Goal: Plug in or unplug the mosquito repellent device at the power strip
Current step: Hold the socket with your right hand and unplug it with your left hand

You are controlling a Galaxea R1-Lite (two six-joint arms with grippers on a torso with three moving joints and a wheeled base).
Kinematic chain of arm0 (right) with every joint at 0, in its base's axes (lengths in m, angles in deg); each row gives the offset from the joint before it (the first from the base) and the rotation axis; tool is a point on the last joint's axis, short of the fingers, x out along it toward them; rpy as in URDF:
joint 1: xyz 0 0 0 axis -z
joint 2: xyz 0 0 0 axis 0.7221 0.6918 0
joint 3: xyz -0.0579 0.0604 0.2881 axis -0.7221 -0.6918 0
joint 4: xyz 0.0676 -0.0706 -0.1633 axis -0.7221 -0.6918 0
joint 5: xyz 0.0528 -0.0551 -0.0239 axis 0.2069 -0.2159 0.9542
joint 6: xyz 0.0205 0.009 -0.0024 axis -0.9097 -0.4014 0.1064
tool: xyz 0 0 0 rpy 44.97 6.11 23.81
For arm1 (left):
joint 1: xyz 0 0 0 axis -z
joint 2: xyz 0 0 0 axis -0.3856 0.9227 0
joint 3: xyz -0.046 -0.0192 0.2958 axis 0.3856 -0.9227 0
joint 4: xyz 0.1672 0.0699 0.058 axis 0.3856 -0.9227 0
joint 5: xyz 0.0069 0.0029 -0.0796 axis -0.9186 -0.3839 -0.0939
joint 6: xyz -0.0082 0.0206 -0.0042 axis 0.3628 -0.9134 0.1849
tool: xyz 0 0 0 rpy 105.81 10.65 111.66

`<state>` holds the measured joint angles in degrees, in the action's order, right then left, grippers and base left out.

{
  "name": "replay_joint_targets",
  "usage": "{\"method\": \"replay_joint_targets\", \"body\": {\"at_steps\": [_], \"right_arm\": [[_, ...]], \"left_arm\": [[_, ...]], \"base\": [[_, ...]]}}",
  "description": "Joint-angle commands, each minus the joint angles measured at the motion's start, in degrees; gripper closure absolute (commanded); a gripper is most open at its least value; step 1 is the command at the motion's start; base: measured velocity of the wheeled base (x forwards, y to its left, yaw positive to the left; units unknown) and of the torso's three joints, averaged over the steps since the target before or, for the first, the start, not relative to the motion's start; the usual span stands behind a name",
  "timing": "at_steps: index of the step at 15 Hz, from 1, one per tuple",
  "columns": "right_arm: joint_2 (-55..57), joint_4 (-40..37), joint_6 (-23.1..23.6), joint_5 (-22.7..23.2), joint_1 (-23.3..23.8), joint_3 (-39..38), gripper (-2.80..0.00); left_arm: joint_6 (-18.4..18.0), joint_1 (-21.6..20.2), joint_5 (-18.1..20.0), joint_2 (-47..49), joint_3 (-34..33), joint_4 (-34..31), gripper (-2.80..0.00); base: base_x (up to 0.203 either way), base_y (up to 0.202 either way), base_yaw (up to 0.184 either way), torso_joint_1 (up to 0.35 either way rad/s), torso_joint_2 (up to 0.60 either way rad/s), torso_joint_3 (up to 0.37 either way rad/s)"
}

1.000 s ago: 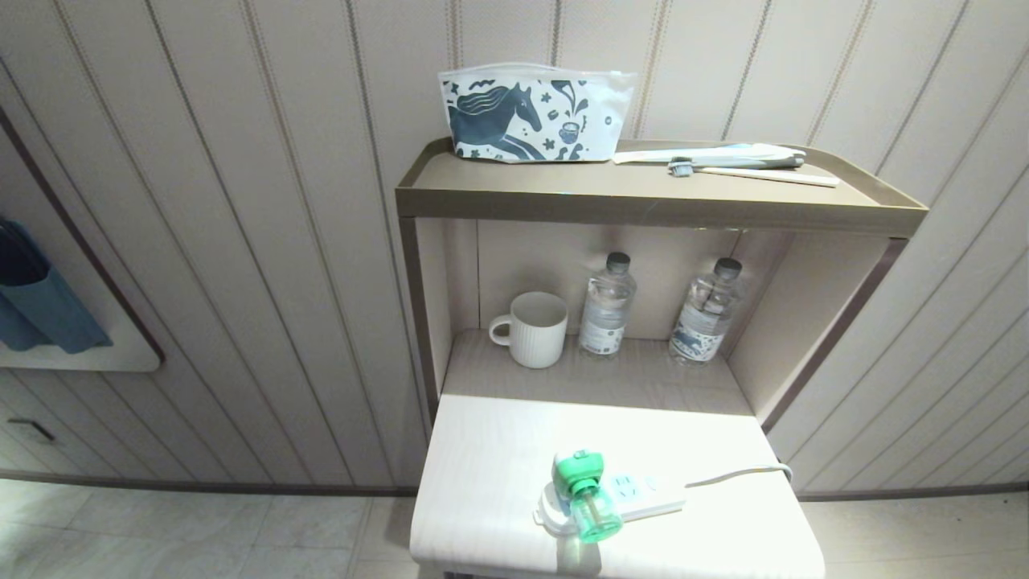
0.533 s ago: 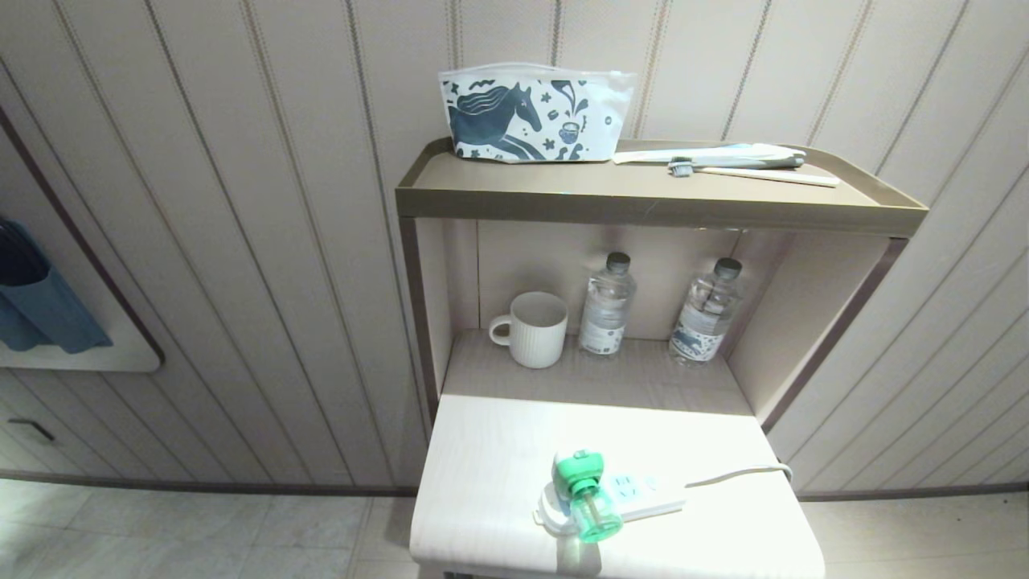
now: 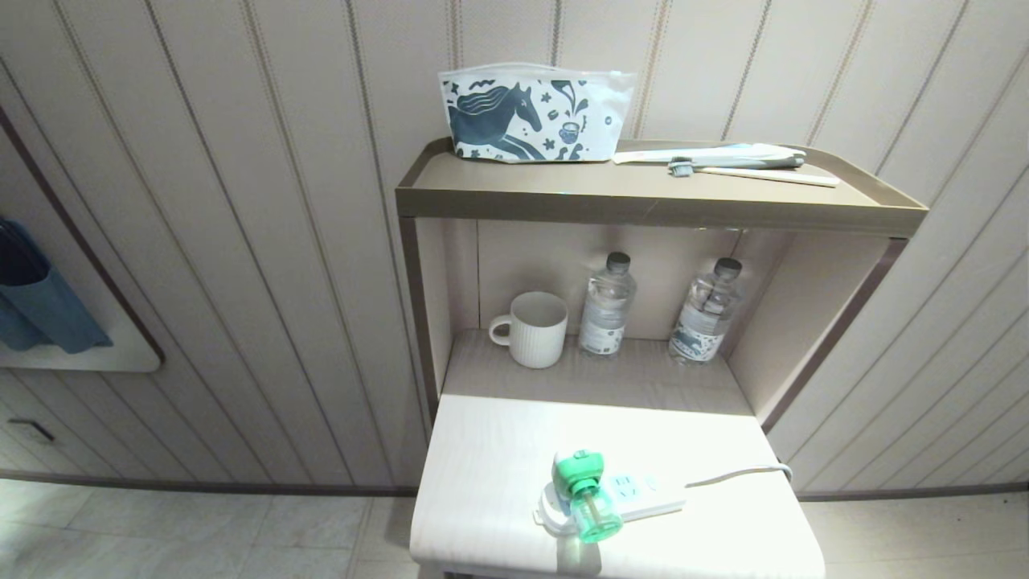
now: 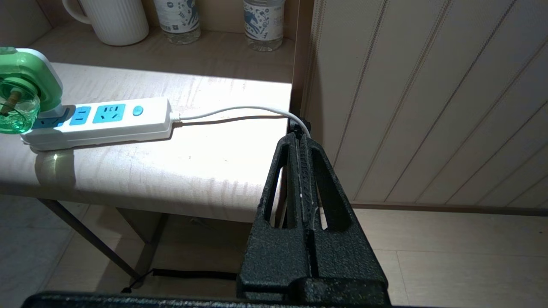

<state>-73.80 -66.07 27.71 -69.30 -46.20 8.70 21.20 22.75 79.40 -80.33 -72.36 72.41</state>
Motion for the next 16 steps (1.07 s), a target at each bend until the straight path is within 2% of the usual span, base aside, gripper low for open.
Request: {"method": "replay_joint_targets", "body": {"at_steps": [1, 6, 9, 14, 16], "right_arm": [[0.01, 0.05, 0.04, -0.04, 0.06, 0.04, 0.0], [0.0, 0.13, 1.01, 0.04, -0.02, 0.21, 0.0], [0.07, -0.69, 1.13, 1.19, 0.0, 3.69, 0.0], [0.1, -0.05, 0.98, 0.81, 0.06, 0.81, 0.0], [0.18, -0.13, 3.01, 0.4, 0.06, -0.05, 0.0]], "left_arm": [[0.01, 0.01, -0.01, 0.08, 0.01, -0.1, 0.0], [0.01, 0.09, -0.01, 0.08, -0.08, -0.01, 0.0], [0.01, 0.01, -0.01, 0.08, 0.01, -0.06, 0.0], [0.01, 0.01, -0.01, 0.08, 0.01, -0.01, 0.0], [0.01, 0.1, -0.01, 0.08, 0.01, -0.06, 0.0]], "base": [[0.0, 0.0, 0.0, 0.0, 0.0, 0.0], [0.0, 0.0, 0.0, 0.0, 0.0, 0.0], [0.0, 0.0, 0.0, 0.0, 0.0, 0.0], [0.0, 0.0, 0.0, 0.0, 0.0, 0.0], [0.0, 0.0, 0.0, 0.0, 0.0, 0.0]]}}
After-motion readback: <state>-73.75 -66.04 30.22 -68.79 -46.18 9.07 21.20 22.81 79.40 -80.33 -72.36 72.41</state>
